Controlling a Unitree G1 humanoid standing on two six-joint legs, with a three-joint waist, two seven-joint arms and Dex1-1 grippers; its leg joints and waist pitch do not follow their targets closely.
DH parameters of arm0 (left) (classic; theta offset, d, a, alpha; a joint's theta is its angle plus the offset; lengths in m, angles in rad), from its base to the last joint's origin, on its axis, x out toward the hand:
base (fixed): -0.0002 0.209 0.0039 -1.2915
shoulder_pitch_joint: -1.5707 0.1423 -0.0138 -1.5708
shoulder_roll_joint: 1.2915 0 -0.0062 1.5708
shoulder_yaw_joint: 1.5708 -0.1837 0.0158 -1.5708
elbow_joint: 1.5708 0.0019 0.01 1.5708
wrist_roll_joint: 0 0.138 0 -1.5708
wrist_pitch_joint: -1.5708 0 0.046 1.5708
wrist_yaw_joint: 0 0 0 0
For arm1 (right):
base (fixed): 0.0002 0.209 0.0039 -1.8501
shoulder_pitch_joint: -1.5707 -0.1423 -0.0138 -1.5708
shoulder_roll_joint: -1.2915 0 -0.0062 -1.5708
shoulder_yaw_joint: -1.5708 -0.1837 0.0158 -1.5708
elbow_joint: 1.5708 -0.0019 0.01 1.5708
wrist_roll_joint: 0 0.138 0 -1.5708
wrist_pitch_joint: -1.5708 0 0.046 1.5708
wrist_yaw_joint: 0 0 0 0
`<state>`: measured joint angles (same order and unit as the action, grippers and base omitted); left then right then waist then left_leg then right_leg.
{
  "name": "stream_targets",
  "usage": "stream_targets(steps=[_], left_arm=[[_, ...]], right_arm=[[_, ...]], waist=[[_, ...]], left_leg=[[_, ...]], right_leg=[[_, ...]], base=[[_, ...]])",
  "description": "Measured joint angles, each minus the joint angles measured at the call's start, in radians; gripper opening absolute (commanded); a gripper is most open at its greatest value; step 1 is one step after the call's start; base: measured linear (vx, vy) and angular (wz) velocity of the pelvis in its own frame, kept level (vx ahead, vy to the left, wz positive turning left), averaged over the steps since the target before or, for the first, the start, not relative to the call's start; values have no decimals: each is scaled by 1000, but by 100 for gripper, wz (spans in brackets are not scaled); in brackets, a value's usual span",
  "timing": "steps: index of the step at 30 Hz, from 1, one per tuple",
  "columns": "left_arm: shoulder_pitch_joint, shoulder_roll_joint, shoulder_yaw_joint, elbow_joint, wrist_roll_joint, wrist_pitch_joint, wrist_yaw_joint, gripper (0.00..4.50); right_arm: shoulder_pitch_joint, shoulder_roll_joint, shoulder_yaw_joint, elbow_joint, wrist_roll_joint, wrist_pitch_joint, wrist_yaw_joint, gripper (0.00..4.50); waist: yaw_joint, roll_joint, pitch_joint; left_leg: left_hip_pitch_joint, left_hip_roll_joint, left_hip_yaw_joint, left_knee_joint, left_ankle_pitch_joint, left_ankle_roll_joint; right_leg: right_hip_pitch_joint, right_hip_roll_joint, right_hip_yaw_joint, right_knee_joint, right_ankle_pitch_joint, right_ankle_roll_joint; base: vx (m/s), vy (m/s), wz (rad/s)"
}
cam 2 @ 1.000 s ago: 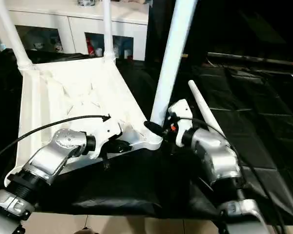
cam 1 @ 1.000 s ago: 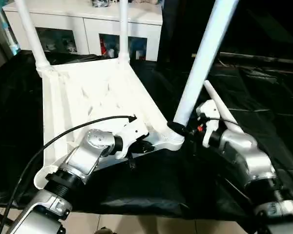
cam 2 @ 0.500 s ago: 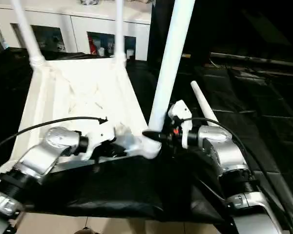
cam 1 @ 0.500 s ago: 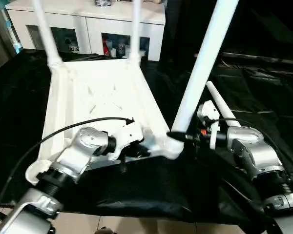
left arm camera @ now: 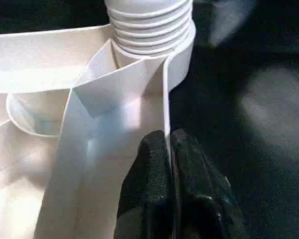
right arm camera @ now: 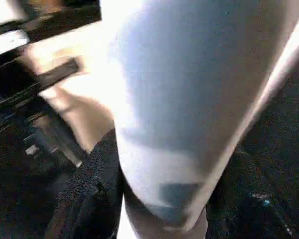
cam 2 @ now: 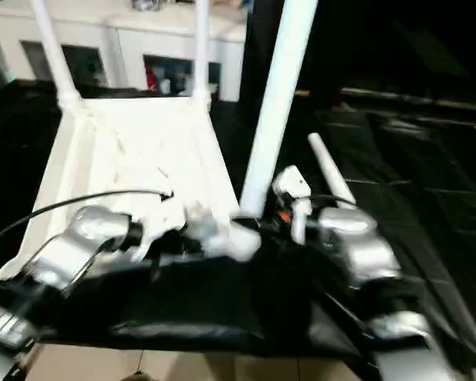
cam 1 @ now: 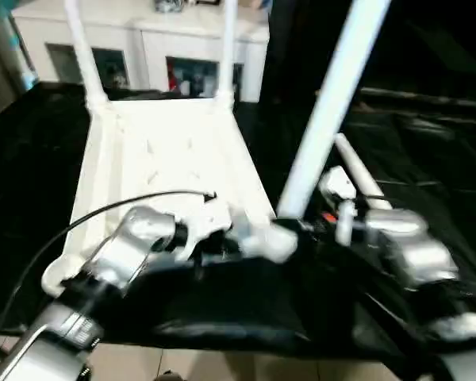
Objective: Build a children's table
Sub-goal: Insert table leg to table base
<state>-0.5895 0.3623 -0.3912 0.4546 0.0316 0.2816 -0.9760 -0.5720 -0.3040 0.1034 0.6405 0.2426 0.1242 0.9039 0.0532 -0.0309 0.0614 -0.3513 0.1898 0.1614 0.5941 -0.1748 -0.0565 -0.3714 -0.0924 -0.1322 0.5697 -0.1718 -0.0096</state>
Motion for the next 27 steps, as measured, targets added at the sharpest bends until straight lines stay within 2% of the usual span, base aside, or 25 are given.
stream_targets(steps=[1, 2, 3, 4, 5, 6, 7, 8, 9, 10, 11, 14, 15, 17, 27], left_arm=[[-7, -21, 9, 13, 2, 21, 35, 0], [-20, -45, 20, 32, 4, 45, 74, 0], [-41, -70, 24, 50, 6, 80, 115, 0], [-49, -87, 24, 56, 7, 103, 143, 0], [-53, -96, 35, 56, 7, 115, 167, 0], [-62, -113, 48, 65, 8, 137, 201, 0], [-74, -129, 59, 76, 14, 158, 235, 0], [-94, -150, 62, 90, 27, 180, 271, 0], [-106, -176, 62, 99, 41, 198, 311, 0], [-109, -191, 62, 101, 45, 207, 337, 0], [-109, -204, 62, 101, 52, 215, 360, 0], [-112, -248, 63, 102, 72, 252, 432, 0], [-112, -255, 64, 101, 72, 264, 446, 0], [-112, -259, 65, 87, 72, 292, 456, 0], [-95, -251, 80, 43, 73, 330, 469, 0]], right_arm=[[-14, 19, -13, 23, -1, 3, -56, 187], [-27, 42, -27, 44, -2, 3, -125, 187], [-36, 69, -43, 61, -3, 5, -204, 187], [-41, 81, -55, 71, -3, 5, -243, 187], [-58, 92, -58, 83, -3, 8, -277, 187], [-80, 116, -62, 101, -7, 8, -339, 187], [-110, 141, -68, 134, -14, 9, -403, 187], [-144, 166, -78, 173, -22, 9, -473, 187], [-171, 188, -90, 211, -30, 11, -546, 187], [-187, 199, -97, 234, -33, 11, -582, 187], [-202, 209, -100, 251, -40, 11, -615, 187], [-236, 252, -113, 301, -57, 1, -707, 187], [-243, 259, -114, 311, -61, 1, -726, 187], [-248, 270, -115, 317, -62, 0, -741, 187], [-288, 292, -134, 371, -84, -21, -763, 187]], waist=[[-12, 10, 6], [-17, 17, 11], [-22, 18, 15], [-19, 3, 12], [-16, -17, 8], [-11, -15, 7], [-7, -7, 6], [-4, 5, 6], [-3, 12, 3], [-8, 15, 1], [-14, 15, 0], [-21, 13, -4], [-20, 13, -5], [-19, 11, -6], [-21, 5, -12]], left_leg=[[0, 5, -10, 0, 0, 0], [-4, 10, -13, -3, 0, 0], [-13, 9, -9, -1, 0, 0], [-10, 8, 11, -3, 0, 0], [-2, 1, 16, -1, 0, -1], [-4, -2, 10, -2, -7, -9], [-10, -3, 0, 9, -19, -15], [-22, -2, -14, 9, -18, -17], [-26, 2, -30, 10, -9, -30], [-29, 5, -37, 9, -8, -33], [-31, 8, -41, 7, -8, -34], [-28, 8, -38, 4, -8, -34], [-21, 8, -37, 4, -8, -34], [-17, 8, -36, 3, -8, -33], [-15, 8, -32, -4, -8, -33]], right_leg=[[13, -1, -22, -17, -1, 0], [26, 1, -31, -17, -4, -4], [19, -2, -17, 36, -40, -33], [22, -4, 7, 73, -49, -39], [15, -7, 29, 80, -55, -4], [-1, -5, 31, 78, -58, 2], [-1, -8, 21, 75, -58, 2], [-3, -10, 4, 76, -58, 2], [-5, -10, -15, 69, -58, 1], [-3, -6, -24, 59, -57, 0], [-3, 1, -24, 51, -54, -6], [-3, 1, -23, 43, -40, -16], [-1, 1, -22, 43, -40, -16], [1, 1, -22, 42, -40, -16], [-2, 1, -19, 41, -39, -16]], base=[[-65, 44, -8], [-120, 32, -5], [-120, 32, -5], [0, 0, 0], [21, -80, -12], [21, -80, -12], [11, -29, -43], [40, 16, -50], [40, 16, -50], [11, 11, -26], [0, 0, 0], [0, 0, 0], [0, 0, 0], [0, 0, 0], [0, 0, 0]])
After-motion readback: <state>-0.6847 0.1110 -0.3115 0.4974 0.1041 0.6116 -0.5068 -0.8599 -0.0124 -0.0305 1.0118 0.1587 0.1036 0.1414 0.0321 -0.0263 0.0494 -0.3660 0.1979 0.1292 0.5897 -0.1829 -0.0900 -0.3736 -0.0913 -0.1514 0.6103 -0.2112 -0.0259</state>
